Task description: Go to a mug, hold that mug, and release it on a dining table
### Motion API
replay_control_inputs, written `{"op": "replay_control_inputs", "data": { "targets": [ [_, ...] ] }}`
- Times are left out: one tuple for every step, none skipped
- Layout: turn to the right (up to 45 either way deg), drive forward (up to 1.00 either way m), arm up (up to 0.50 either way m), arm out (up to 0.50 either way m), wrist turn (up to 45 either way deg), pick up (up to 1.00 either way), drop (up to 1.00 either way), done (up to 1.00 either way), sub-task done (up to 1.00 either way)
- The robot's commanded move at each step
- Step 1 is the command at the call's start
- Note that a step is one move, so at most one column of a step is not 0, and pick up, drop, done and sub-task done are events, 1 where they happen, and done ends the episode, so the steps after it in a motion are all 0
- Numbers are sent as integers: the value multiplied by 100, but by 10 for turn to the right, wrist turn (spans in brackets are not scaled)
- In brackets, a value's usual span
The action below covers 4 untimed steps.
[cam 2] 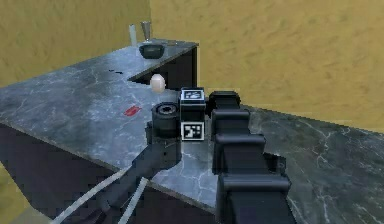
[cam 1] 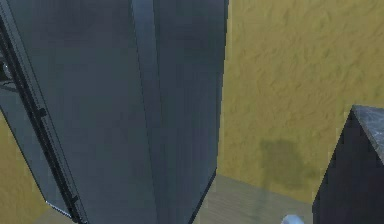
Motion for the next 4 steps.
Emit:
{"op": "replay_control_inputs", "data": {
  "targets": [
    [0, 0, 0, -14, 0, 0, 0, 0, 0],
    [-450, 0, 0, 0, 0, 0, 0, 0, 0],
    [-240, 0, 0, 0, 0, 0, 0, 0, 0],
    [0, 15, 0, 0, 0, 0, 0, 0, 0]
  ]
}}
